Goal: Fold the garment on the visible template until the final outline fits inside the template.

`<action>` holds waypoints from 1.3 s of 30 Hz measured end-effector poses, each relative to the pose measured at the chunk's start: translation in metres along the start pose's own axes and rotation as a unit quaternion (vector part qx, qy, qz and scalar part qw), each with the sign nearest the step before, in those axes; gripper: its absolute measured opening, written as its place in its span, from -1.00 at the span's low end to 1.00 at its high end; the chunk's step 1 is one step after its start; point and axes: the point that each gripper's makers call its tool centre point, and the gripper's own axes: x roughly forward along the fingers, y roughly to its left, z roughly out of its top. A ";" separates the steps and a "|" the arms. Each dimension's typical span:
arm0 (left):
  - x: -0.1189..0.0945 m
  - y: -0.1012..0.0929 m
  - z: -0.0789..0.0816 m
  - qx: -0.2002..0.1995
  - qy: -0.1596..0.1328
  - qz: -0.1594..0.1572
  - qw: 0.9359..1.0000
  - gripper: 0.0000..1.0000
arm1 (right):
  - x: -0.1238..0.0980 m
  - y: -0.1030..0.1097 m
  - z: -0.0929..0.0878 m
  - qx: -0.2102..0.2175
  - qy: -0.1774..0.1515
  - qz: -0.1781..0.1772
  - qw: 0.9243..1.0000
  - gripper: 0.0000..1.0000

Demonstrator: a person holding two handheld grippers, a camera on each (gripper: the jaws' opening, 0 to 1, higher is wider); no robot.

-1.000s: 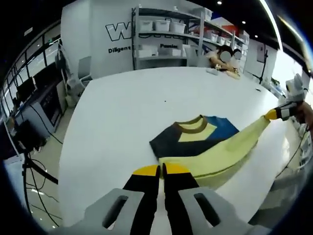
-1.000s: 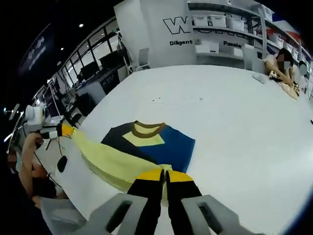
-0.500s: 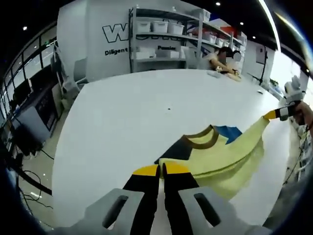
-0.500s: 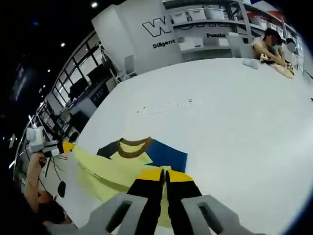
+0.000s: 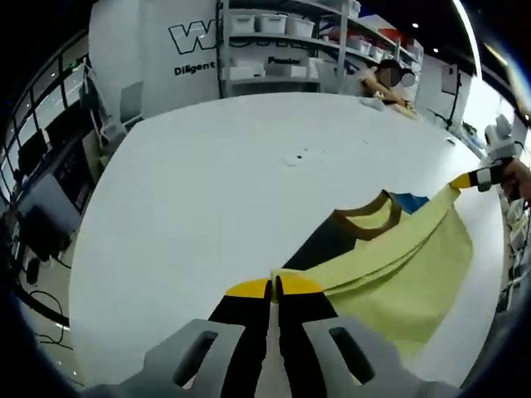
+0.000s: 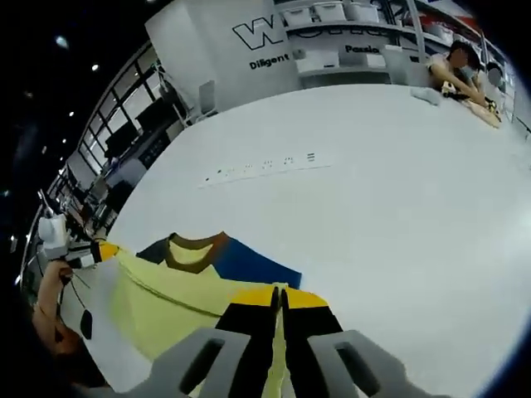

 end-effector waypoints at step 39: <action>0.008 -0.023 -0.006 0.258 -0.064 -0.056 0.962 0.08 | 0.014 0.020 -0.004 -0.385 -0.053 0.051 0.920 -0.27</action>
